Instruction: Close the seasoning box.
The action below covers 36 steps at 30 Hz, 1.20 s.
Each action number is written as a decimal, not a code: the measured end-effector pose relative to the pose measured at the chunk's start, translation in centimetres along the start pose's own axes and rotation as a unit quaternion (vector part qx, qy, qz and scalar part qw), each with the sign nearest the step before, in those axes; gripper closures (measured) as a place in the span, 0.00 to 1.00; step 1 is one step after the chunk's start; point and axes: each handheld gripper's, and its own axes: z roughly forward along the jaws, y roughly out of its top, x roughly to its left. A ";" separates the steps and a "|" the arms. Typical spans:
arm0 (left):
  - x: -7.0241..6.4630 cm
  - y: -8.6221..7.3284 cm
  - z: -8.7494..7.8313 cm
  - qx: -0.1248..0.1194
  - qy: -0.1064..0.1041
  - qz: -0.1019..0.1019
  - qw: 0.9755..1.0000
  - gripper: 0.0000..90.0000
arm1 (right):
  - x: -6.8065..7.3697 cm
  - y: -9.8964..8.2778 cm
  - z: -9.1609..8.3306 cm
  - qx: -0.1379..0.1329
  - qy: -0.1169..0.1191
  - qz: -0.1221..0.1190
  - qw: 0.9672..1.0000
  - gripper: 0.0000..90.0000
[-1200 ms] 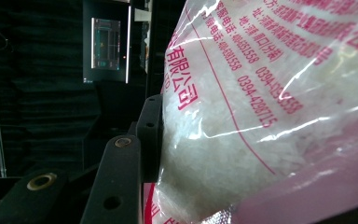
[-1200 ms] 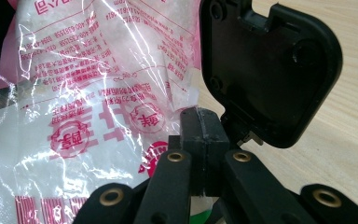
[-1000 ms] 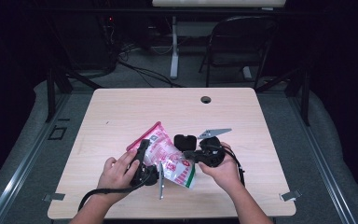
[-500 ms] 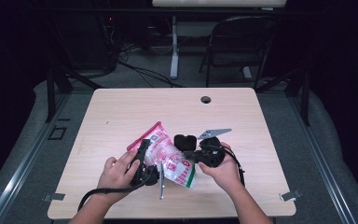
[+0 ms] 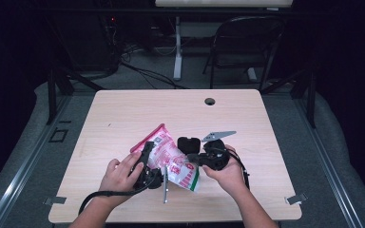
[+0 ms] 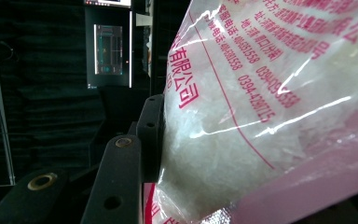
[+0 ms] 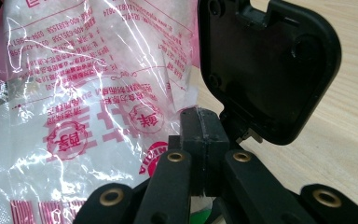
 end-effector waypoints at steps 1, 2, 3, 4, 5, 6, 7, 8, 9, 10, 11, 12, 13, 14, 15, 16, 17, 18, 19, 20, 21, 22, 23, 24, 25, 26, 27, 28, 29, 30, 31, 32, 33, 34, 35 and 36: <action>0.0 0.0 0.0 0.000 0.000 0.000 1.000 0.70 | 0.0 0.0 0.0 0.000 0.000 0.000 1.000 1.00; 0.0 0.0 0.0 0.000 0.001 0.001 1.000 0.70 | 0.0 0.0 0.0 0.000 0.000 0.000 1.000 1.00; 0.0 0.0 0.0 0.000 0.001 0.001 1.000 0.70 | 0.0 0.0 0.0 0.000 -0.001 0.000 1.000 1.00; 0.0 0.0 0.0 0.000 0.003 0.002 1.000 0.70 | 0.0 0.0 0.0 0.000 -0.001 0.000 1.000 1.00; -0.1 0.0 0.0 0.001 0.000 -0.001 1.000 0.70 | 0.0 0.0 0.0 -0.001 -0.001 0.001 1.000 1.00; 0.0 0.0 0.0 -0.001 0.003 0.002 1.000 0.70 | 0.1 0.0 0.1 -0.001 -0.001 0.000 1.000 1.00; 0.0 0.0 -0.1 0.000 0.003 0.004 1.000 0.70 | 0.1 0.0 0.1 -0.001 -0.001 0.000 1.000 1.00; 0.0 0.0 -0.1 0.000 0.003 0.005 1.000 0.70 | 0.1 0.0 0.1 -0.001 -0.001 0.000 1.000 1.00; 0.0 0.1 -0.1 0.000 0.003 0.006 1.000 0.70 | 0.1 0.0 0.1 0.000 -0.001 -0.002 1.000 1.00; 0.0 0.1 -0.1 -0.001 0.003 0.006 1.000 0.70 | 0.1 0.0 0.1 0.001 -0.001 -0.002 1.000 1.00; 0.0 0.1 -0.1 0.000 0.001 0.005 1.000 0.70 | 0.1 0.0 0.1 0.002 -0.001 -0.002 1.000 1.00; 0.0 0.1 -0.1 0.000 0.000 0.004 1.000 0.70 | 0.1 0.0 0.1 0.002 -0.001 -0.002 1.000 1.00; 0.0 0.1 -0.1 0.000 0.000 0.004 1.000 0.70 | 0.1 0.0 0.1 0.002 -0.002 -0.002 1.000 1.00; 0.1 0.1 -0.1 0.000 0.000 0.004 1.000 0.70 | 0.1 0.0 0.1 0.002 -0.001 -0.002 1.000 1.00; 0.1 0.1 -0.1 -0.001 0.000 0.003 1.000 0.70 | 0.1 0.0 0.1 0.002 -0.001 -0.002 1.000 1.00; 0.1 0.1 -0.1 -0.001 0.000 0.003 1.000 0.70 | 0.1 0.0 0.1 0.001 -0.003 -0.002 1.000 1.00; 0.1 0.1 -0.1 0.000 0.000 0.004 1.000 0.70 | 0.2 0.0 0.1 0.002 -0.003 -0.002 1.000 1.00; 0.1 0.1 -0.1 0.000 0.000 0.004 1.000 0.70 | 0.2 0.0 0.1 0.002 -0.004 -0.002 1.000 1.00; 0.2 0.1 -0.1 -0.002 0.002 0.007 1.000 0.70 | 0.1 0.0 0.1 0.002 -0.003 -0.002 1.000 1.00; 0.1 0.1 -0.1 -0.001 0.000 0.006 1.000 0.70 | 0.1 0.0 0.1 0.002 -0.003 -0.001 1.000 1.00; 0.2 0.1 -0.1 -0.001 0.001 0.007 1.000 0.70 | 0.1 0.0 0.1 0.002 -0.002 -0.002 1.000 1.00; 0.2 0.1 -0.1 -0.001 0.001 0.008 1.000 0.70 | 0.1 0.0 0.1 0.003 -0.002 -0.002 1.000 1.00; 0.2 0.1 -0.1 -0.002 0.001 0.006 1.000 0.70 | 0.1 0.0 0.1 0.002 -0.003 -0.001 1.000 1.00; 0.2 0.1 -0.1 -0.002 0.001 0.007 1.000 0.70 | 0.2 0.0 0.1 0.002 -0.003 -0.001 1.000 1.00; 0.2 0.1 -0.1 -0.002 0.002 0.007 1.000 0.70 | 0.2 0.0 0.1 0.002 -0.003 -0.001 1.000 1.00; 0.2 0.1 -0.1 -0.003 0.004 0.008 1.000 0.70 | 0.2 0.0 0.1 0.002 -0.003 -0.001 1.000 1.00; 0.2 0.1 -0.1 -0.003 0.004 0.009 1.000 0.70 | 0.2 0.0 0.1 0.002 -0.003 -0.001 1.000 1.00; 0.2 0.2 -0.1 -0.002 0.004 0.010 1.000 0.70 | 0.2 0.0 0.1 0.002 -0.003 -0.001 1.000 1.00; 0.2 0.2 -0.1 -0.003 0.004 0.009 1.000 0.70 | 0.2 0.0 0.1 0.002 -0.003 -0.001 1.000 1.00; 0.2 0.2 -0.1 -0.003 0.005 0.009 1.000 0.70 | 0.2 0.0 0.1 0.002 -0.003 -0.001 1.000 1.00; 0.2 0.1 -0.1 -0.003 0.005 0.010 1.000 0.70 | 0.2 0.0 0.1 0.002 -0.003 -0.001 1.000 1.00; 0.2 0.1 -0.1 -0.003 0.005 0.010 1.000 0.70 | 0.2 0.0 0.1 0.001 -0.003 -0.001 1.000 1.00; 0.2 0.1 -0.2 -0.003 0.005 0.011 1.000 0.70 | 0.2 0.0 0.1 0.001 -0.003 -0.001 1.000 1.00; 0.3 0.1 -0.2 -0.003 0.006 0.011 1.000 0.70 | 0.2 0.0 0.1 0.001 -0.003 -0.001 1.000 1.00; 0.3 0.1 -0.2 -0.003 0.006 0.011 1.000 0.70 | 0.2 0.0 0.1 0.001 -0.002 0.000 1.000 1.00; 0.3 0.1 -0.2 -0.003 0.006 0.011 1.000 0.70 | 0.2 0.0 0.1 0.001 -0.002 0.000 1.000 1.00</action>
